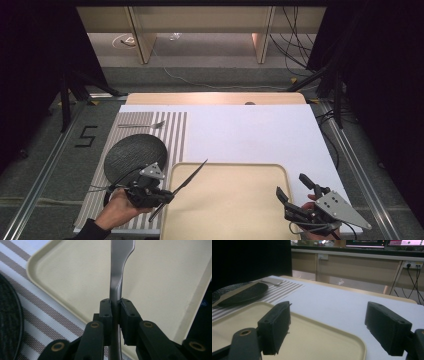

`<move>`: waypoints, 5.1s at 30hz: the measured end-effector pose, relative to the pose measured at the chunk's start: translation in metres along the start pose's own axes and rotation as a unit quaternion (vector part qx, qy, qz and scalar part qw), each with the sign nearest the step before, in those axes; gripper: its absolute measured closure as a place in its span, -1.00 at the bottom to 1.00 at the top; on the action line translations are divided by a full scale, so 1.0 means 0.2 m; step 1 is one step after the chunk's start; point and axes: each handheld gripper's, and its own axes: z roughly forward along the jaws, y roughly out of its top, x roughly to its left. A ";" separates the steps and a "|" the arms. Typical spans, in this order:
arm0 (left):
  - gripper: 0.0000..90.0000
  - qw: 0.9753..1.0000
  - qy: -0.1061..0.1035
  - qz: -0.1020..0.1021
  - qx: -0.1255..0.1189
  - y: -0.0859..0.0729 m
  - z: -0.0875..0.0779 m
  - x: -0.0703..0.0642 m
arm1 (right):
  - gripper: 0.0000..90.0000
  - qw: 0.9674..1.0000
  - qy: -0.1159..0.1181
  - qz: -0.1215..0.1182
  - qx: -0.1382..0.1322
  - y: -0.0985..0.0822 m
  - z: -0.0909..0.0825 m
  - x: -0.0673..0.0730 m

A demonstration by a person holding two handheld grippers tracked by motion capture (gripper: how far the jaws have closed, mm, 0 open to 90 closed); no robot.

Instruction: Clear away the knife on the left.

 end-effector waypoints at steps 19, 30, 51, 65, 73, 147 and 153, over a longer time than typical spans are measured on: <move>0.78 0.999 -0.027 0.019 0.028 0.09 0.11 -0.08 | -0.52 1.000 -0.001 0.000 -0.001 0.00 -0.01 0.00; 0.78 0.996 -0.038 0.026 0.071 0.15 0.21 -0.11 | -0.52 1.000 -0.001 -0.002 -0.002 0.00 -0.01 0.00; 0.78 0.990 -0.042 0.033 0.130 0.18 0.35 -0.15 | -0.51 1.000 0.002 -0.007 0.000 0.00 -0.01 0.01; 0.77 0.987 -0.050 0.007 0.151 0.17 0.40 -0.13 | -0.51 1.000 0.002 -0.008 0.000 0.00 -0.01 0.01; 0.75 0.989 -0.046 0.008 0.141 0.17 0.38 -0.13 | -0.51 1.000 0.004 -0.006 -0.001 0.00 -0.01 0.00; 1.00 0.993 0.017 0.092 0.078 0.20 0.48 -0.29 | -0.51 1.000 0.005 -0.007 -0.001 0.00 -0.01 0.00; 1.00 0.993 0.022 0.082 0.078 0.20 0.47 -0.26 | -0.51 1.000 0.004 -0.007 -0.001 0.00 -0.01 0.00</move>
